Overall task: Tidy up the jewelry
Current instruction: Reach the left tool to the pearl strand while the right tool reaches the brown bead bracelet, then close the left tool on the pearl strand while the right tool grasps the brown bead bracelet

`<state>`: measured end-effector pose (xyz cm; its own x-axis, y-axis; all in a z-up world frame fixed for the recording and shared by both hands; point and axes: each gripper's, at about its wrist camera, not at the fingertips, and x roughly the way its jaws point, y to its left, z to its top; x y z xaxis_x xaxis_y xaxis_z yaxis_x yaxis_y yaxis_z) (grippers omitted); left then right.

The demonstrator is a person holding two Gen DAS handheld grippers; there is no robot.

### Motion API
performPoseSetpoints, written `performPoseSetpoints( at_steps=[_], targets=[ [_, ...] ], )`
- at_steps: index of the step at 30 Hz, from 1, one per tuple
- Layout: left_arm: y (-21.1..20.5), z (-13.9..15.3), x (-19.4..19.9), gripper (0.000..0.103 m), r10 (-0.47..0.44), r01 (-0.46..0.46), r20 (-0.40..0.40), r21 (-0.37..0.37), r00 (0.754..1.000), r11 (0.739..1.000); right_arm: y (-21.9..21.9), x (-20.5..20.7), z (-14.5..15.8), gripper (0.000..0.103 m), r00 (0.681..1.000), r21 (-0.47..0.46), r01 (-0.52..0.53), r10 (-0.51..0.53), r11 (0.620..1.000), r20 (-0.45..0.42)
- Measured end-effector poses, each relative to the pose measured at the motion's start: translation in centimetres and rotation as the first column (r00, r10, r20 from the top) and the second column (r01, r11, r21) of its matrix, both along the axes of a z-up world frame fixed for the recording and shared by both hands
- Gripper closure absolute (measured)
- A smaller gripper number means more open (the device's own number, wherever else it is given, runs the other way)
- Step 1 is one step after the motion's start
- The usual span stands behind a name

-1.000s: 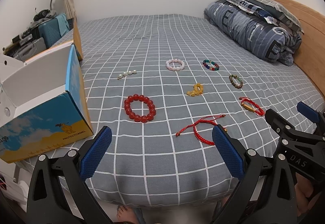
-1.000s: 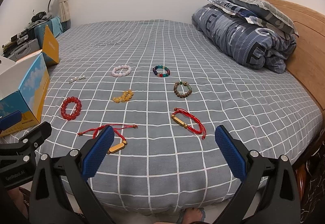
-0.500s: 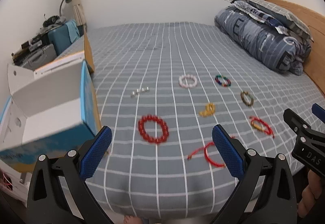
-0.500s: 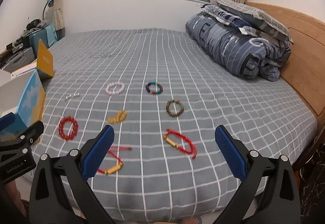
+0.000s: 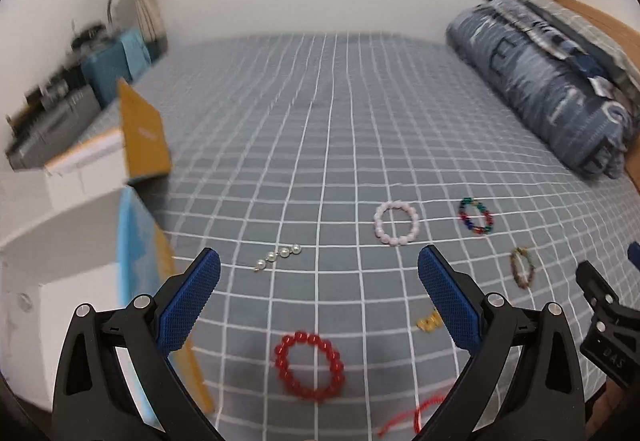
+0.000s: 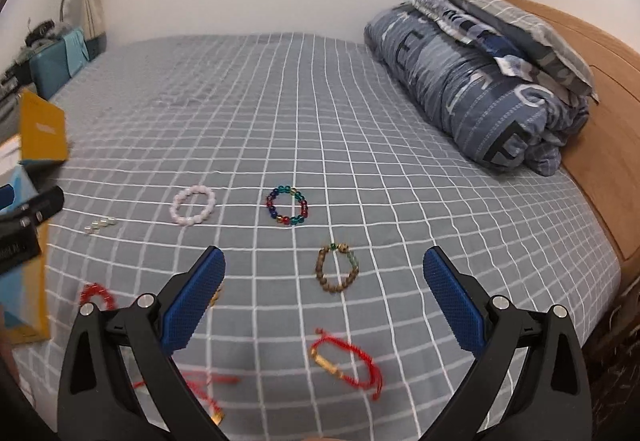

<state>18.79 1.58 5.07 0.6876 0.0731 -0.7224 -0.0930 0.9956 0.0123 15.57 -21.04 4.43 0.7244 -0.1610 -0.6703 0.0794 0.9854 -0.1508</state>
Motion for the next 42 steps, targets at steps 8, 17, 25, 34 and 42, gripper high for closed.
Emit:
performPoseSetpoints(
  at_steps=[8,17,25,34,42],
  targets=[
    [3.2,-6.6,7.1,0.006,0.077,-0.081,-0.154,-0.018,0.985,0.997,-2.2,6.3,-5.8,0.008,0.99,0.024,0.016,-0.012,1.0,-0.137],
    [4.5,-10.7,9.8,0.006,0.1,-0.106,-0.253,-0.01,0.962,0.994,-3.0,10.2,-9.8,0.008,0.97,0.03,0.03,-0.022,0.999,-0.242],
    [5.7,-13.0,10.9,0.007,0.107,-0.133,-0.32,-0.062,0.941,0.989,-4.4,11.6,-11.9,0.008,0.953,0.058,0.059,-0.039,0.997,-0.301],
    [5.6,-14.1,11.5,0.021,0.119,-0.132,-0.341,-0.013,0.932,0.991,-4.3,12.3,-13.3,0.022,0.937,0.081,0.057,-0.025,0.995,-0.348],
    [5.1,-13.8,11.0,0.052,0.119,-0.127,-0.333,-0.001,0.935,0.992,-4.9,12.9,-13.8,0.033,0.924,0.118,0.067,-0.017,0.991,-0.383]
  ],
)
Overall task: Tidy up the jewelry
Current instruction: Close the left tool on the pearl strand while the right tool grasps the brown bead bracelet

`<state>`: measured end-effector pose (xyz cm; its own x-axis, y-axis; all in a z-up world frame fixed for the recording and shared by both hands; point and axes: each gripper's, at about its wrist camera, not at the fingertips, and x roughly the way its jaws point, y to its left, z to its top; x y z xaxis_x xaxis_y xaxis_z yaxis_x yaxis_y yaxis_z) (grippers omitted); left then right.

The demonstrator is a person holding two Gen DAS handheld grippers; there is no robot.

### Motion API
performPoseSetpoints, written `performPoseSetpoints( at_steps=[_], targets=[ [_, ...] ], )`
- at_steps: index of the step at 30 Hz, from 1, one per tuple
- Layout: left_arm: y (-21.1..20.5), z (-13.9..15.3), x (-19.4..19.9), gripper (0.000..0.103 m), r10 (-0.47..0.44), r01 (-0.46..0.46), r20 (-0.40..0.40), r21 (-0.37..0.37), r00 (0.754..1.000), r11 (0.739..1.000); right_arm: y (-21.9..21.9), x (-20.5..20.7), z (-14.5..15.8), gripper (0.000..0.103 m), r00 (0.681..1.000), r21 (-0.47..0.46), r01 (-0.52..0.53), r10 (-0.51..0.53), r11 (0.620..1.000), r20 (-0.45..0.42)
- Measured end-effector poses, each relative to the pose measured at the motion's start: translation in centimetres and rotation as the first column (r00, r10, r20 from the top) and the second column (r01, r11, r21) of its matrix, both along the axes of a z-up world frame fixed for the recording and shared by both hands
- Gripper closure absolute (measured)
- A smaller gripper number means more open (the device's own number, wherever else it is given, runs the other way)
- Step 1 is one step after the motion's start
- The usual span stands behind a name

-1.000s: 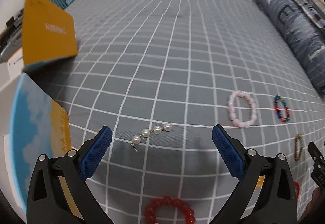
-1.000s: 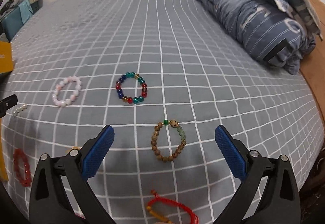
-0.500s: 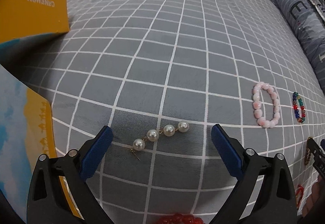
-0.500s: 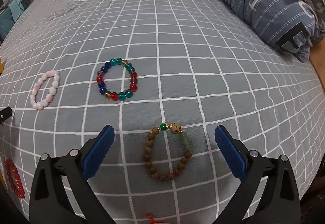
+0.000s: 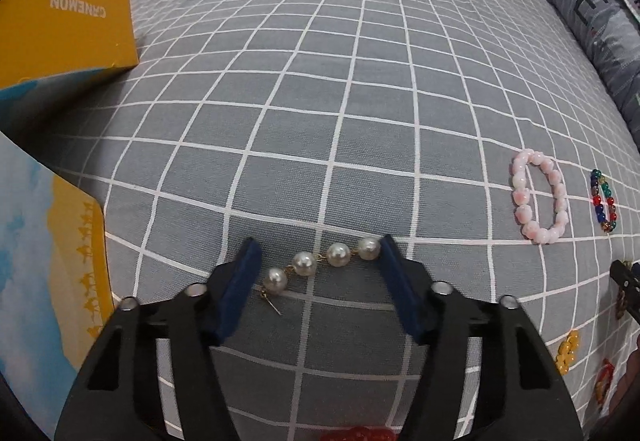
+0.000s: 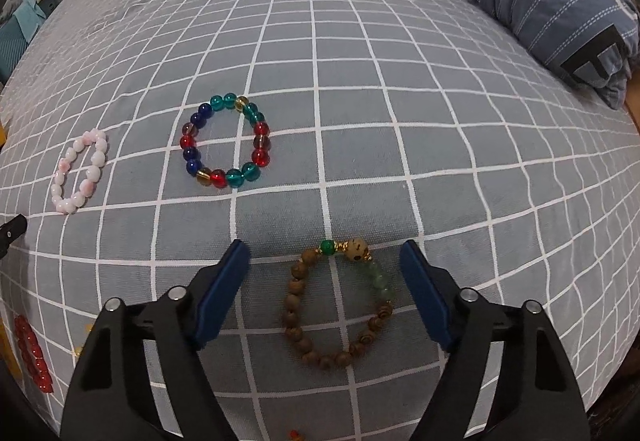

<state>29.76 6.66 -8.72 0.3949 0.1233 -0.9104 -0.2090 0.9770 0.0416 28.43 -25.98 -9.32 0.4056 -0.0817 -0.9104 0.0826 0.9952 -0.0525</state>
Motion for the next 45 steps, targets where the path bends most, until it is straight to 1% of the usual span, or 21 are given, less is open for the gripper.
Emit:
performPoseSetpoints(
  at_steps=[1,2,3,4,5,6,7,9,10,13,19,23,28,32,37,39,41,45],
  targets=[
    [-0.2,0.1,-0.2,0.055,-0.003,0.003,0.003,0.004,1.0,1.0,-0.1,0.1,0.0,0.035,1.0,0.01,0.002,-0.002,1.0,-0.006],
    [-0.3,0.1,-0.3,0.062,-0.007,0.007,0.004,0.007,1.0,1.0,-0.1,0.0,0.0,0.038,1.0,0.019,0.003,-0.003,1.0,-0.009],
    [-0.5,0.2,-0.4,0.073,-0.012,0.012,0.004,0.01,1.0,1.0,-0.1,0.0,0.0,0.042,1.0,0.022,0.005,-0.005,1.0,-0.011],
    [-0.6,0.3,-0.5,0.079,-0.016,0.016,0.005,0.008,1.0,1.0,0.0,0.0,0.0,0.044,1.0,0.023,0.007,-0.006,1.0,-0.012],
    [-0.6,0.3,-0.6,0.089,-0.016,0.016,0.006,0.006,1.0,1.0,0.0,-0.1,0.0,0.049,1.0,0.025,0.007,-0.007,1.0,-0.012],
    [-0.6,0.4,-0.7,0.092,-0.017,0.017,0.008,0.004,1.0,1.0,0.0,-0.1,0.0,0.055,1.0,0.031,0.008,-0.007,1.0,-0.013],
    [-0.6,0.4,-0.8,0.092,-0.019,0.019,0.01,0.002,1.0,1.0,0.0,-0.2,0.0,0.058,1.0,0.032,0.01,-0.01,0.999,-0.013],
    [-0.6,0.5,-1.0,0.092,-0.02,0.02,0.021,0.0,1.0,1.0,0.1,-0.4,0.0,0.069,1.0,0.036,0.017,-0.016,0.999,-0.012],
    [-0.6,0.5,-1.0,0.092,-0.023,0.023,0.024,0.004,0.999,1.0,0.0,-0.3,0.0,0.08,1.0,0.034,0.022,-0.021,0.999,-0.012],
    [-0.7,0.7,-1.2,0.092,-0.025,0.025,0.035,0.007,0.999,1.0,-0.3,-0.8,0.1,0.087,0.999,0.029,0.045,-0.045,0.999,-0.008],
    [-0.6,1.6,-2.0,0.092,-0.028,0.029,0.059,-0.019,0.998,0.999,-0.3,-1.1,0.7,0.088,0.998,0.026,0.063,-0.064,0.998,0.02],
    [-0.6,2.2,-2.4,0.092,-0.028,0.03,0.081,-0.024,0.996,0.999,-0.4,-1.4,1.3,0.088,0.996,0.022,0.07,-0.071,0.997,0.048],
    [-0.7,3.1,-2.9,0.092,-0.036,0.04,0.11,-0.031,0.993,0.999,0.0,-1.9,2.4,0.088,0.991,0.003,0.078,-0.078,0.997,0.106],
    [-0.8,3.9,-3.2,0.092,-0.038,0.042,0.134,-0.03,0.99,0.999,0.1,-2.6,3.3,0.089,0.985,-0.005,0.074,-0.073,0.997,0.154],
    [-0.9,4.5,-3.7,0.092,-0.045,0.049,0.163,-0.021,0.986,0.999,0.4,-3.0,4.0,0.089,0.98,-0.007,0.067,-0.065,0.998,0.186],
    [-1.2,5.0,-4.2,0.092,-0.048,0.052,0.187,-0.02,0.981,0.998,0.7,-3.1,4.3,0.089,0.977,-0.006,0.064,-0.062,0.998,0.206],
    [-1.4,5.5,-4.6,0.092,-0.049,0.05,0.215,0.002,0.975,0.999,0.9,-3.4,4.8,0.089,0.971,-0.004,0.061,-0.059,0.998,0.23],
    [-1.5,6.6,-5.4,0.092,-0.057,0.058,0.253,0.005,0.966,0.998,1.5,-4.0,5.7,0.089,0.96,-0.002,0.049,-0.046,0.999,0.278]
  ],
)
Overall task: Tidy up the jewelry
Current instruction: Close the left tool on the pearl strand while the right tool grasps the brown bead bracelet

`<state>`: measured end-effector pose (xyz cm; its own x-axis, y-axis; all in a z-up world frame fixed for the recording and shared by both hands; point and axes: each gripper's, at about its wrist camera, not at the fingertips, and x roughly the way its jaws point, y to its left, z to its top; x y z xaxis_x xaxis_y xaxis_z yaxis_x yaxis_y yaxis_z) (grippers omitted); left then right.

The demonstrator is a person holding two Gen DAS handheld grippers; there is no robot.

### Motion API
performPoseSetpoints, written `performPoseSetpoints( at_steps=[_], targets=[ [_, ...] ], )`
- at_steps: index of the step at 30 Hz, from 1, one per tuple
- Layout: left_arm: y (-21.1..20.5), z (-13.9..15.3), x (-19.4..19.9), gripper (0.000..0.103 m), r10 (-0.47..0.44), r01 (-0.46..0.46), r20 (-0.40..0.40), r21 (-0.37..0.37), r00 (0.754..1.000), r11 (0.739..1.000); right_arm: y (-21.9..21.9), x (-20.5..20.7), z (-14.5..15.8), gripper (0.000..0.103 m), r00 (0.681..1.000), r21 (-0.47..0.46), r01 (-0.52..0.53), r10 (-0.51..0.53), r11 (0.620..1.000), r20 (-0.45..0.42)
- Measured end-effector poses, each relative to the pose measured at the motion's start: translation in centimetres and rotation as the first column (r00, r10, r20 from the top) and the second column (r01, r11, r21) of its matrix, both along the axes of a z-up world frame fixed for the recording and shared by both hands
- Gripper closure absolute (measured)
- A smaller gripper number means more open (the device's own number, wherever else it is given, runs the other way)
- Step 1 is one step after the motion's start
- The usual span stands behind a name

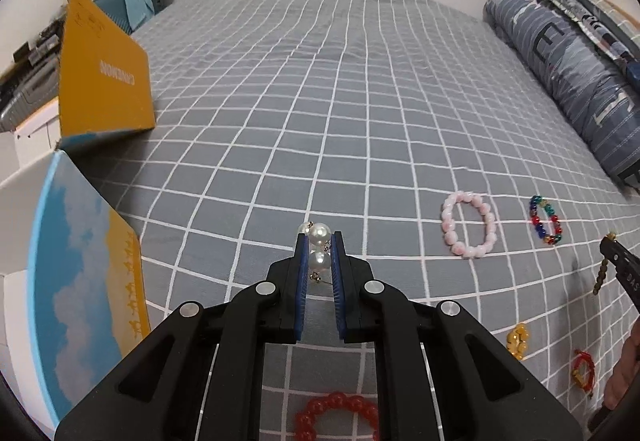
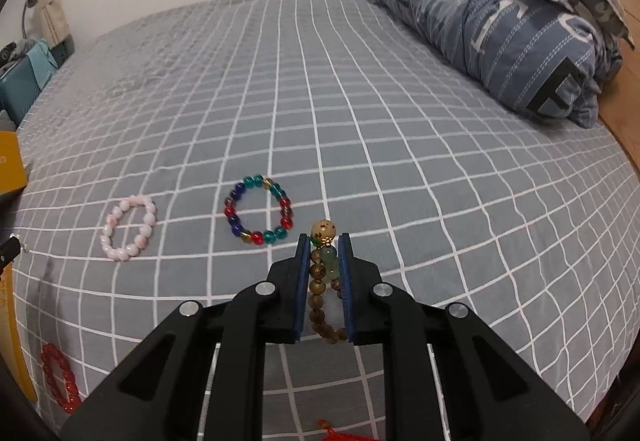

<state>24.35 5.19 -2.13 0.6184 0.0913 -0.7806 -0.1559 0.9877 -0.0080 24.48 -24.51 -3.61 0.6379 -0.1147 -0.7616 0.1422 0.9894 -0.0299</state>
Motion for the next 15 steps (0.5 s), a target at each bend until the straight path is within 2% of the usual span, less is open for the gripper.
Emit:
performPoseSetpoints(
  at_steps=[8,15],
  targets=[
    [-0.5,2.0,-2.4,0.092,-0.018,0.017,0.076,0.02,0.997,1.0,1.3,-1.8,1.7,0.089,0.997,-0.006,-0.03,0.03,1.0,0.065],
    [-0.5,3.7,-4.2,0.092,-0.013,0.012,0.101,0.006,0.995,1.0,2.7,-3.8,3.5,0.089,0.992,-0.016,-0.056,0.057,0.998,0.112]
  ],
)
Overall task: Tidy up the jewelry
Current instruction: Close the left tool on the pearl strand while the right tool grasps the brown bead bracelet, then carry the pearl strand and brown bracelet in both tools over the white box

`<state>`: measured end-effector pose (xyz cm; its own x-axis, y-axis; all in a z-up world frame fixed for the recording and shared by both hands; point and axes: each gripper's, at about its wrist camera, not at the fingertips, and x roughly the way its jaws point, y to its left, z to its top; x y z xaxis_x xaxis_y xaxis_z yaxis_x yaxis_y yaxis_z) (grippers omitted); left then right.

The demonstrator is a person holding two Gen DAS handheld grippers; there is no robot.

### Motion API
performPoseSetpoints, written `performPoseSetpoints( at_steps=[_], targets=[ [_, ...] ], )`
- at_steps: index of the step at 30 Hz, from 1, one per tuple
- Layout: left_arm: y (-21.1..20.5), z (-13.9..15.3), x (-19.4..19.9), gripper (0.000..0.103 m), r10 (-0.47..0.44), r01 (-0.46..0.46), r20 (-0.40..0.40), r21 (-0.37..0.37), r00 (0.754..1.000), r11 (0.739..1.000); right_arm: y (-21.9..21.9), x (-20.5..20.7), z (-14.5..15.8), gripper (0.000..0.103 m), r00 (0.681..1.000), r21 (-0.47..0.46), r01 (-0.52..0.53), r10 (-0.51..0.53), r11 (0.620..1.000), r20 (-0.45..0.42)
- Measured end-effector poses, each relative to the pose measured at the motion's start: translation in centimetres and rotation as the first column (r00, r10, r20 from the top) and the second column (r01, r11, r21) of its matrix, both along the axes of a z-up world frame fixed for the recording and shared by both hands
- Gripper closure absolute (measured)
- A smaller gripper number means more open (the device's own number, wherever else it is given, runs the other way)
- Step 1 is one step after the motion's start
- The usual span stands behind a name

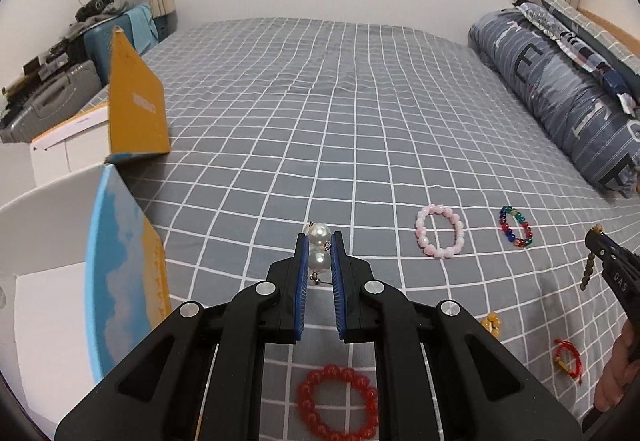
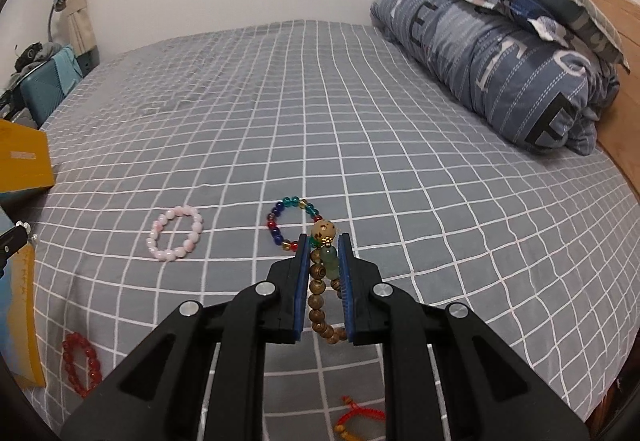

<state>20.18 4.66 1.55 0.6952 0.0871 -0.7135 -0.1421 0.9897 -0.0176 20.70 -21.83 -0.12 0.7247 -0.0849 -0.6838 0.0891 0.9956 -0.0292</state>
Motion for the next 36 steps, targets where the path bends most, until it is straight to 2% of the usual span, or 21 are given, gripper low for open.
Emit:
performPoseSetpoints(
  at_steps=[12,21,29,36],
  targets=[
    [0.6,2.3,-3.8,0.092,0.023,-0.024,0.023,0.018,0.999,1.0,2.4,-2.7,1.9,0.089,0.999,-0.005,-0.046,0.046,0.999,0.024],
    [2.9,4.3,-6.3,0.092,0.066,-0.067,0.042,0.023,0.997,0.997,5.6,-3.6,3.4,0.089,0.994,0.013,-0.106,0.105,0.994,0.029],
    [5.8,6.1,-9.4,0.092,0.108,-0.111,0.062,0.038,0.992,0.993,9.9,-5.1,5.5,0.089,0.983,0.028,-0.176,0.174,0.984,0.054],
    [10.2,7.0,-12.4,0.092,0.188,-0.191,0.066,0.042,0.98,0.981,15.4,-6.7,6.8,0.089,0.965,0.033,-0.256,0.253,0.966,0.062]
  ],
)
